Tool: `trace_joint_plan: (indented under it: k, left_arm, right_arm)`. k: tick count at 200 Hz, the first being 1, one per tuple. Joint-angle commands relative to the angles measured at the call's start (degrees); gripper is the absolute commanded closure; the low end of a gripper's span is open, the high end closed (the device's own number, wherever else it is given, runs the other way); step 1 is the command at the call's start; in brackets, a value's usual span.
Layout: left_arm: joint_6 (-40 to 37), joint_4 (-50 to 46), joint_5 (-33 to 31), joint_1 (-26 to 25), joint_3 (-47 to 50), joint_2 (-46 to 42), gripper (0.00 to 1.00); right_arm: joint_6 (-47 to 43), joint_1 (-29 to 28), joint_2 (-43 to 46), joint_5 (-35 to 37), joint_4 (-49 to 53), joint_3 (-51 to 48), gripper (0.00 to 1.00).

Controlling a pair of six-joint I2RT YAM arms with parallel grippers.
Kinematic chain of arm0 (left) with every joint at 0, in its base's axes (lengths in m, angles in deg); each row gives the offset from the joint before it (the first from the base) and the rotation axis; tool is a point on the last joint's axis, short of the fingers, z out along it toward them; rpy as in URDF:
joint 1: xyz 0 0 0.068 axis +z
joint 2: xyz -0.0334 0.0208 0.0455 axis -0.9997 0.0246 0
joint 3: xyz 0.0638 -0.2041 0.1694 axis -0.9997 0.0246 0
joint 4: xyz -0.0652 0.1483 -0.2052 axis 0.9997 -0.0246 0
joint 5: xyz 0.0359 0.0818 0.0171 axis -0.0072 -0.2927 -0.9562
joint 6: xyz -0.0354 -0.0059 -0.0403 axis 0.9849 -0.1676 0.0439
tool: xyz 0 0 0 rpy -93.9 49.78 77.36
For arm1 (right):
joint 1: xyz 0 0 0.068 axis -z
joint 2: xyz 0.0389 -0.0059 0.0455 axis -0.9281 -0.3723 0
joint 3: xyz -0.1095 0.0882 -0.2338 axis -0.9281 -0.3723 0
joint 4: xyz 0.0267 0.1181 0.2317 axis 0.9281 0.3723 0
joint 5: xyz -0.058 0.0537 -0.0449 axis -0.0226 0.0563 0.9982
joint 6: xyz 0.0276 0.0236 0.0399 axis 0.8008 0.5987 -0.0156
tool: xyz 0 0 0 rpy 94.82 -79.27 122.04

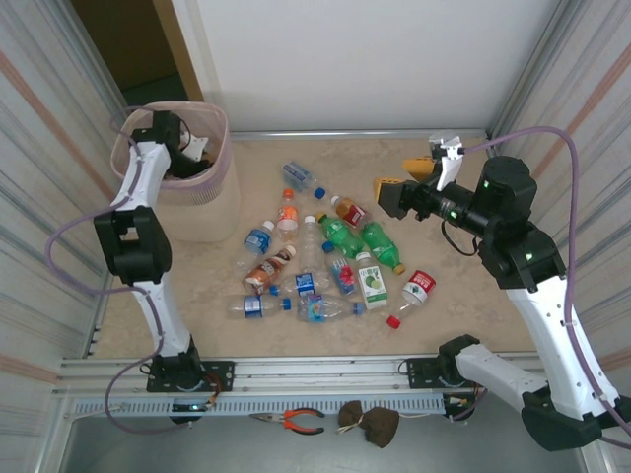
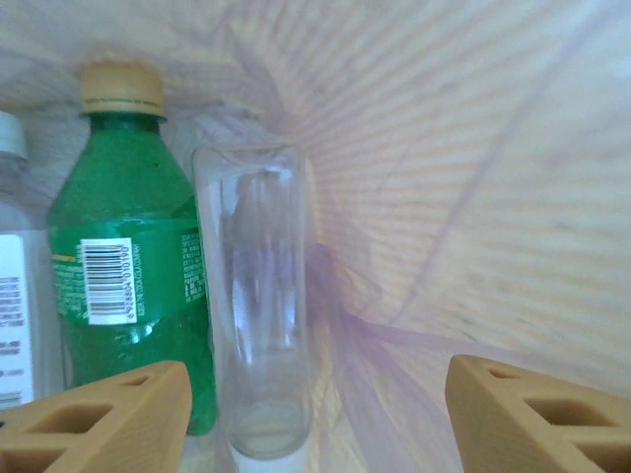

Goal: Put the plastic bottles in the bin

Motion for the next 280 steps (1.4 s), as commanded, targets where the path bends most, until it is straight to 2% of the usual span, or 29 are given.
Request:
trace_joint_plan:
  k: [1,56,130,160,179,195,239,280]
  left_arm:
    - [0.58,-0.14,0.66,0.47,-1.86,-4.67,0.3]
    - [2.14,1.96,2.83,0.61,-1.83,-12.59,0.3]
    - [6.38,11.36,9.88,0.59,5.9,-25.8,0.29]
    - [8.96,14.6,13.51,0.58,8.38,-30.31,0.28]
    - [10.6,17.3,15.87,0.56,10.79,-33.34,0.27]
    - [11.95,19.3,16.9,0.62,12.94,-35.79,0.27]
    - [13.81,22.79,17.38,0.64,17.45,-41.51,0.26]
    - [13.44,23.15,17.55,0.57,19.82,-44.13,0.25]
  right_arm:
    - [3.97,1.54,-0.21,2.96,4.71,0.58,0.11]
    - [10.43,4.96,-0.74,7.79,14.64,-2.15,0.11]
    - [22.0,5.99,3.19,18.85,27.16,-12.58,0.09]
    - [29.15,6.11,4.57,19.72,32.27,-18.5,0.12]
    - [34.68,5.54,5.09,17.05,34.12,-22.89,0.14]
    - [40.33,2.4,6.75,16.57,34.01,-27.47,0.16]
    - [61.54,-13.63,12.99,26.25,32.22,-37.92,0.19]
    - [67.49,-18.42,12.48,30.91,30.07,-42.24,0.18]
